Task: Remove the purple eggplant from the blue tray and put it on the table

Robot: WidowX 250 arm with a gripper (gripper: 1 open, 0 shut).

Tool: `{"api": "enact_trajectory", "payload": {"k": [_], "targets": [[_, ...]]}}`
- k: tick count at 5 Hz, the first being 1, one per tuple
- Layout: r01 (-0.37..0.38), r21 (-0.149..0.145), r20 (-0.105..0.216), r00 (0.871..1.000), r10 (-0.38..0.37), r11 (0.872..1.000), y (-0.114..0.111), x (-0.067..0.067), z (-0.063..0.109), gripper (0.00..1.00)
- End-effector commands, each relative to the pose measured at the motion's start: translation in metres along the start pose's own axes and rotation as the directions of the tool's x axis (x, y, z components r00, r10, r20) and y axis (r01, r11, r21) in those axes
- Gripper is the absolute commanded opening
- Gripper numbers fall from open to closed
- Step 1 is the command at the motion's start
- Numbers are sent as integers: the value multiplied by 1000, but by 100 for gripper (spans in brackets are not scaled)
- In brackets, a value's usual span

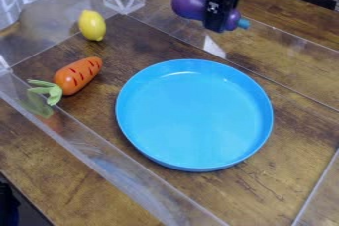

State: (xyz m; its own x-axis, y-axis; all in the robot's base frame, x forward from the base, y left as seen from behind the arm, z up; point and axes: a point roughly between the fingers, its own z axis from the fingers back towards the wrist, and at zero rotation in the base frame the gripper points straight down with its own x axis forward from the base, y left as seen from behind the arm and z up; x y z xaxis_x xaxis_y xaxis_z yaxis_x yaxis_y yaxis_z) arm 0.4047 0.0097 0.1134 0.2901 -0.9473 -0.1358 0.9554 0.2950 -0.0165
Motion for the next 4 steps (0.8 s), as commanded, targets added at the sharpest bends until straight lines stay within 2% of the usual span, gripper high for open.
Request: {"api": "enact_trajectory", "payload": {"k": [1,4], "targets": [[3,74,19,1000,-5,997,4,10,23,0],[15,77,1,1000,-15,997,11,22,12,0]]}}
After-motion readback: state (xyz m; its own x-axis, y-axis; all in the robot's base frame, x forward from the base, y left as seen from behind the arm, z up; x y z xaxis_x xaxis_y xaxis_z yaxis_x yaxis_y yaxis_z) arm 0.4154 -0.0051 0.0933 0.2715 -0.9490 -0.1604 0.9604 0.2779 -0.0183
